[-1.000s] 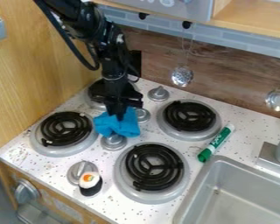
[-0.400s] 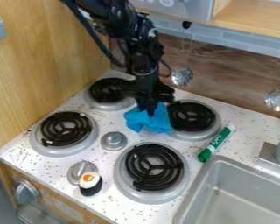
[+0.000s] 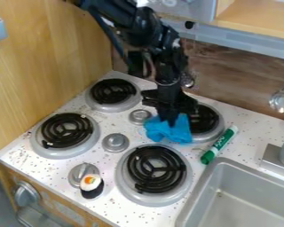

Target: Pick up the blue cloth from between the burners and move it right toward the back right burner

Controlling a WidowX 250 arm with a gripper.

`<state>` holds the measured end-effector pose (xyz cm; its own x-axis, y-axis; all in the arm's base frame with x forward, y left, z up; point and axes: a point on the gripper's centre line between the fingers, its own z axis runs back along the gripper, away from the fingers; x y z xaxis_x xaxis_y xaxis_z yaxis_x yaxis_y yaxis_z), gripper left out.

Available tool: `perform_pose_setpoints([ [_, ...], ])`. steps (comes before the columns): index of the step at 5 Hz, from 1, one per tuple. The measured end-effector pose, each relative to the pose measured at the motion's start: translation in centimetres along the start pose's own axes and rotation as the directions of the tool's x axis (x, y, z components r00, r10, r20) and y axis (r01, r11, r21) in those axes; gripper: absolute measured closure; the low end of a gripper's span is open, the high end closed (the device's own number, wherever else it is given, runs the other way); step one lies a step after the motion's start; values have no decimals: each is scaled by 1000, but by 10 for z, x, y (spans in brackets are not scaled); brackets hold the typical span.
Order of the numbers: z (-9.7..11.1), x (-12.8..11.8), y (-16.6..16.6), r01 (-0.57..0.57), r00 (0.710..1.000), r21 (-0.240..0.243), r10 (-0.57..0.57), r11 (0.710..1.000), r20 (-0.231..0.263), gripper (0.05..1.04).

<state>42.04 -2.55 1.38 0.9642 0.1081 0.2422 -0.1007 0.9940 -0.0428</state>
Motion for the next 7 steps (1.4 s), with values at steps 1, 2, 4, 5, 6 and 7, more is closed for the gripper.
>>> perform_pose_setpoints([
  [1,-6,-2,-9,27,1000,-6,-26,1000,8,989],
  [2,-16,-9,-16,62,998,8,-62,998,3,942],
  [4,-29,-25,-15,77,997,13,-77,997,-11,469],
  [5,-15,-27,-15,93,996,0,-93,996,20,189],
  [6,35,-16,-17,113,984,-17,-109,994,140,73],
  [7,78,-20,-8,116,972,-14,-110,993,205,76],
])
